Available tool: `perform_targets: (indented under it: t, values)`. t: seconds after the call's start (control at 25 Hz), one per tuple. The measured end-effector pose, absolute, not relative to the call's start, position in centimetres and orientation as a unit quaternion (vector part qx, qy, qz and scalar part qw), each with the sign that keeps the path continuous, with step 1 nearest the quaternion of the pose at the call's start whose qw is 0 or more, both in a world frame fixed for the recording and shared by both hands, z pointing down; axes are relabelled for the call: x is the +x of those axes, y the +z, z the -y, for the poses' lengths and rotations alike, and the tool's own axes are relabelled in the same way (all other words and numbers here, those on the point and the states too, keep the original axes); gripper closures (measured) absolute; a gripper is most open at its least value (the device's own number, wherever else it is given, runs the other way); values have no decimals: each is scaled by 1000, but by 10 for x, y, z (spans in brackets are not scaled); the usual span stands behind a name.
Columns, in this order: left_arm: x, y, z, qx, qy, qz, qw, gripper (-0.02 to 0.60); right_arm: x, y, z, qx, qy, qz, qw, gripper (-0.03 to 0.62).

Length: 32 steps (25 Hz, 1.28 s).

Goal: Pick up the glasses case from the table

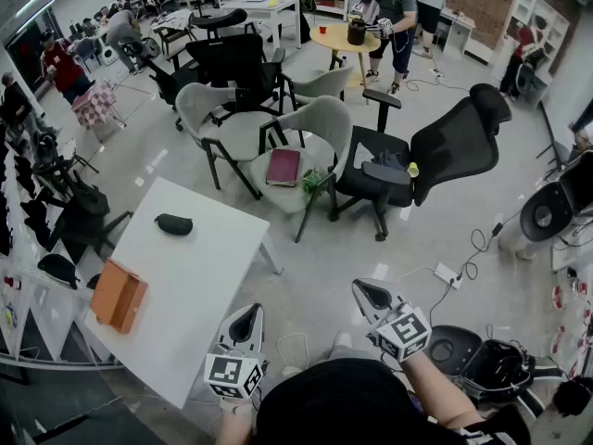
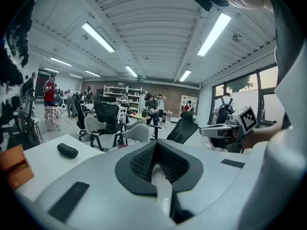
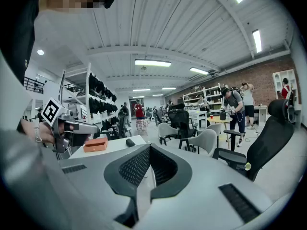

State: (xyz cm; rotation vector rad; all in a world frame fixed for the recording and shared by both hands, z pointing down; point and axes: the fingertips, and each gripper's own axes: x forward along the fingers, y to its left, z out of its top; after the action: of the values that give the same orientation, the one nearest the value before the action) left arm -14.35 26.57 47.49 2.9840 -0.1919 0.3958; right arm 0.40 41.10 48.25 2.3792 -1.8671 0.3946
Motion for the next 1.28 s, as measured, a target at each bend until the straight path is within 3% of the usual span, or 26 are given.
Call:
perform_targets:
  t: [0.92, 1.28]
  values:
    - [-1, 483, -322, 984, 152, 76, 55, 561, 131, 507, -478, 772, 164, 614, -21, 568]
    - [28, 503, -279, 979, 173, 81, 63, 561, 177, 531, -450, 785, 193, 588, -29, 568]
